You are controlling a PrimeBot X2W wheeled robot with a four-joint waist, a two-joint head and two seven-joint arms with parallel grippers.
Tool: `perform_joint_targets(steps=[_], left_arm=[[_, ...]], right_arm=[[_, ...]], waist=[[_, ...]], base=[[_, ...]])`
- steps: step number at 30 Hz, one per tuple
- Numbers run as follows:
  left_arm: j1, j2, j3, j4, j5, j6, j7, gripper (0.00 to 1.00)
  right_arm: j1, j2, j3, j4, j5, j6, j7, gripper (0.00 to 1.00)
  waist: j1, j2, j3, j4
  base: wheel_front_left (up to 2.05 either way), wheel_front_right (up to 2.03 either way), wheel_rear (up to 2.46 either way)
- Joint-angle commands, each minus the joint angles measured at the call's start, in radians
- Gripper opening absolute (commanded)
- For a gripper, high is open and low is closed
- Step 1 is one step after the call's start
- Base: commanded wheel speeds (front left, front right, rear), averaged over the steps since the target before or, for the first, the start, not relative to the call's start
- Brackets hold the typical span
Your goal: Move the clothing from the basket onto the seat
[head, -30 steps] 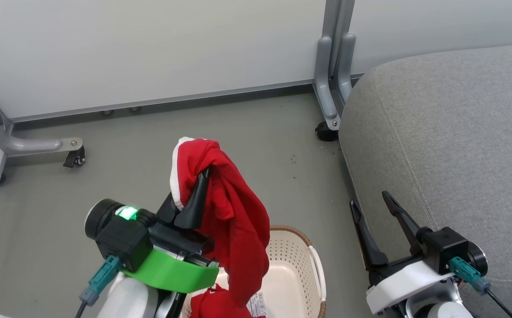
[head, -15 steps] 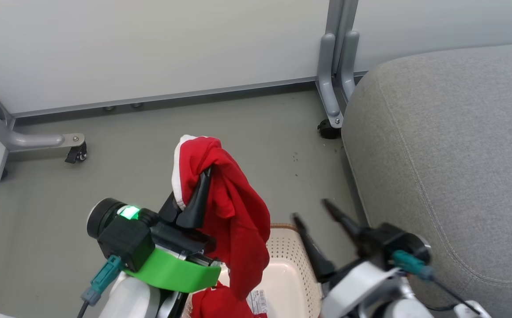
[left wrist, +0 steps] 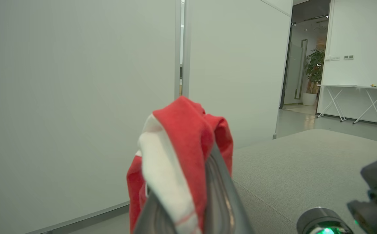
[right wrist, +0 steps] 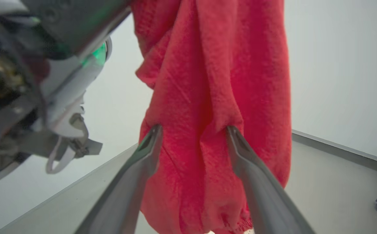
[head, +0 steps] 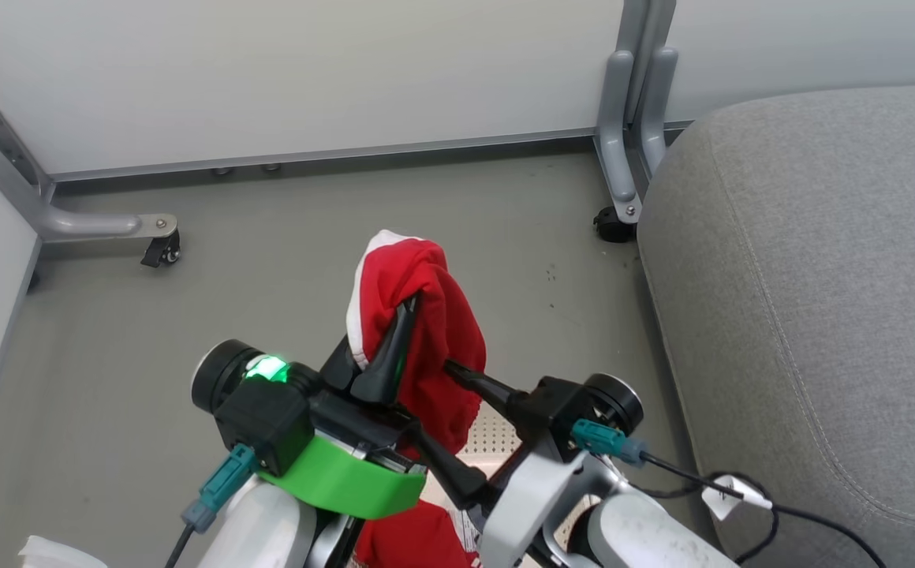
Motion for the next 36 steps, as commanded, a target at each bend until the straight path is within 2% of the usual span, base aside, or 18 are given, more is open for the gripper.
perform_joint_targets(steps=[1, 20, 21, 22, 23, 36], left_arm=[[-0.021, -0.002, -0.004, 0.004, -0.001, -0.003, -0.004, 0.0], [-0.038, -0.001, -0.04, 0.014, -0.006, -0.003, -0.004, 0.0], [-0.038, -0.001, -0.042, 0.015, -0.007, -0.003, -0.004, 0.0], [-0.038, -0.001, -0.043, 0.016, -0.008, -0.003, -0.004, 0.0], [-0.039, -0.001, -0.044, 0.016, -0.009, -0.003, -0.004, 0.0], [-0.034, 0.001, -0.044, 0.016, -0.014, -0.003, -0.004, 0.0]], right_arm=[[-0.029, -0.002, 0.009, 0.022, 0.012, 0.0, -0.016, 1.0], [-0.212, 0.002, 0.074, 0.152, 0.107, 0.0, -0.126, 1.0], [-0.216, 0.002, 0.075, 0.158, 0.114, 0.0, -0.127, 0.87], [-0.221, 0.002, 0.08, 0.162, 0.122, 0.0, -0.127, 0.49], [-0.228, 0.002, 0.085, 0.167, 0.128, 0.0, -0.129, 0.0], [-0.257, 0.002, 0.115, 0.204, 0.166, 0.0, -0.152, 0.0]], waist=[[0.0, 0.0, 0.002, 0.006], [0.0, 0.0, 0.016, 0.016], [0.0, 0.0, 0.016, 0.016], [0.0, 0.0, 0.016, 0.016], [0.0, 0.0, 0.015, 0.016], [0.0, 0.0, 0.014, 0.019]], base=[[0.0, 0.0, 0.0], [0.0, 0.0, 0.0], [0.0, 0.0, 0.0], [0.0, 0.0, 0.0], [0.0, 0.0, 0.0], [0.0, 0.0, 0.0]])
